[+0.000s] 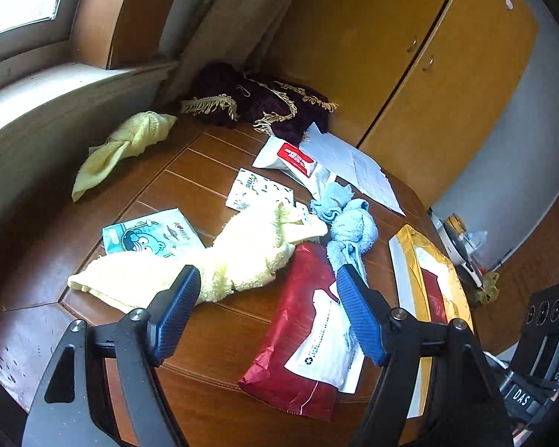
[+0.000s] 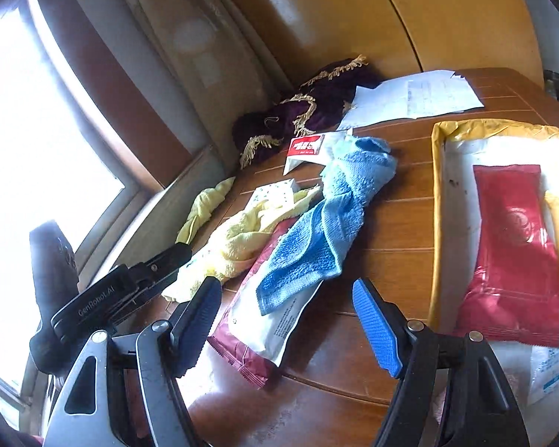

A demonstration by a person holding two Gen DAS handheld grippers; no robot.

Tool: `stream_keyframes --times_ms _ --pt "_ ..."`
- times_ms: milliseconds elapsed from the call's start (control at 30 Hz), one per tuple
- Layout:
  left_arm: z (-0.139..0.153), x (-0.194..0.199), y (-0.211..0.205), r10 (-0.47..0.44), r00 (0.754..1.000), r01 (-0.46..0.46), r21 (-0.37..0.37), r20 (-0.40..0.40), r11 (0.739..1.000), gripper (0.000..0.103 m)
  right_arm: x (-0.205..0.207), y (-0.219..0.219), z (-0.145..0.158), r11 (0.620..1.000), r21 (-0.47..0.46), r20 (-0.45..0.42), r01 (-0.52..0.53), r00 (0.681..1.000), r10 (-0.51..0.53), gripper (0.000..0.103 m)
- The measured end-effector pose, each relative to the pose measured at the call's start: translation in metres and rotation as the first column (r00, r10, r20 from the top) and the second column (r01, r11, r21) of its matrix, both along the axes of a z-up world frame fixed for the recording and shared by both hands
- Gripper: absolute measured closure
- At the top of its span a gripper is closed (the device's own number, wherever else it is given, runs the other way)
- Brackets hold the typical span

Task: Organize soft objects
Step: 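Move the right gripper to the blue towel and grasp it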

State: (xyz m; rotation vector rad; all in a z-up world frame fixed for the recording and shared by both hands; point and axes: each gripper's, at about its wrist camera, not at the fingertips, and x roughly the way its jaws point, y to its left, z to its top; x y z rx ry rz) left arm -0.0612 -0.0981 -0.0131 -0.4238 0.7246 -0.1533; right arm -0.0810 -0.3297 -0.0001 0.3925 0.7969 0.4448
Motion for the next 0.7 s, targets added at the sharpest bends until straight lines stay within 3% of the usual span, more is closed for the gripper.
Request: stream_keyframes --times_ms 200,400,600,700 --pt "0.002 0.002 0.006 0.006 1.0 -0.007 0.003 0.011 1.0 0.028 0.018 0.007 0.007 1.0 0.007 -0.043 -0.012 0.999 0.012 0.028" --pt "0.008 0.012 0.003 0.036 0.998 -0.041 0.094 0.052 0.995 0.028 0.084 0.001 0.013 0.989 -0.018 -0.161 0.147 0.976 -0.148 0.028" --pt "0.011 0.012 0.016 0.044 0.997 -0.049 0.085 0.059 0.995 0.028 0.136 -0.004 -0.014 0.96 -0.053 -0.244 0.276 0.928 -0.28 0.03" --pt "0.011 0.017 0.021 0.035 0.998 -0.039 0.081 0.044 0.996 0.028 0.141 -0.001 -0.029 0.957 -0.065 -0.214 0.283 0.933 -0.29 0.032"
